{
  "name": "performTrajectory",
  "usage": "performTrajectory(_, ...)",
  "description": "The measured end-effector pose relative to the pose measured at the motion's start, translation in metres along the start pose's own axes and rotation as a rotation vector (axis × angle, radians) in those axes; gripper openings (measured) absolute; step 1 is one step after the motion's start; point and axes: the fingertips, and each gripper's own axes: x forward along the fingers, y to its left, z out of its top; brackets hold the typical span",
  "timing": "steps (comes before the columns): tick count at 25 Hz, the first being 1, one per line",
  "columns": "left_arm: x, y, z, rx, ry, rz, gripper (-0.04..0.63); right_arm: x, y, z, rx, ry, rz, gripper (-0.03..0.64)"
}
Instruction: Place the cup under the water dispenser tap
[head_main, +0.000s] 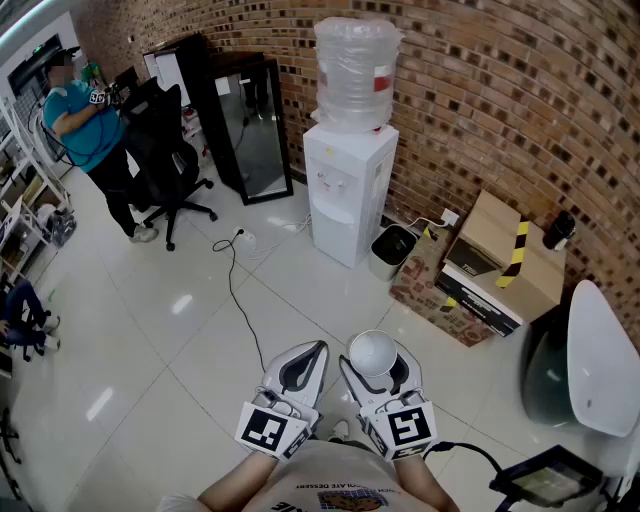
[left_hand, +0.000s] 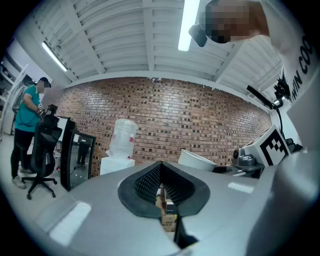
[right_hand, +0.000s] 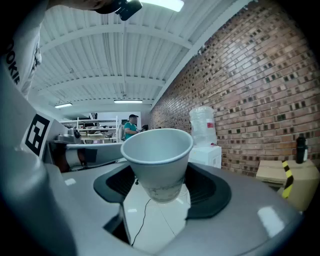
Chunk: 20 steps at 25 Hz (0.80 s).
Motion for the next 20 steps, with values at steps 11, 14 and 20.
performTrajectory(11, 0.033, -0.005, -0.001, 0.017, -0.005, -0.006, -0.017, 0.007, -0.034, 0.006, -0.004, -0.018, -0.006, 0.322)
performTrajectory(14, 0.041, -0.002, -0.005, 0.013, -0.004, -0.006, -0.017, 0.014, -0.039, 0.001, -0.006, -0.008, 0.0, 0.322)
performTrajectory(20, 0.058, 0.02, -0.008, 0.007, -0.015, 0.016, -0.017, 0.034, -0.051, 0.0, -0.018, 0.005, 0.008, 0.322)
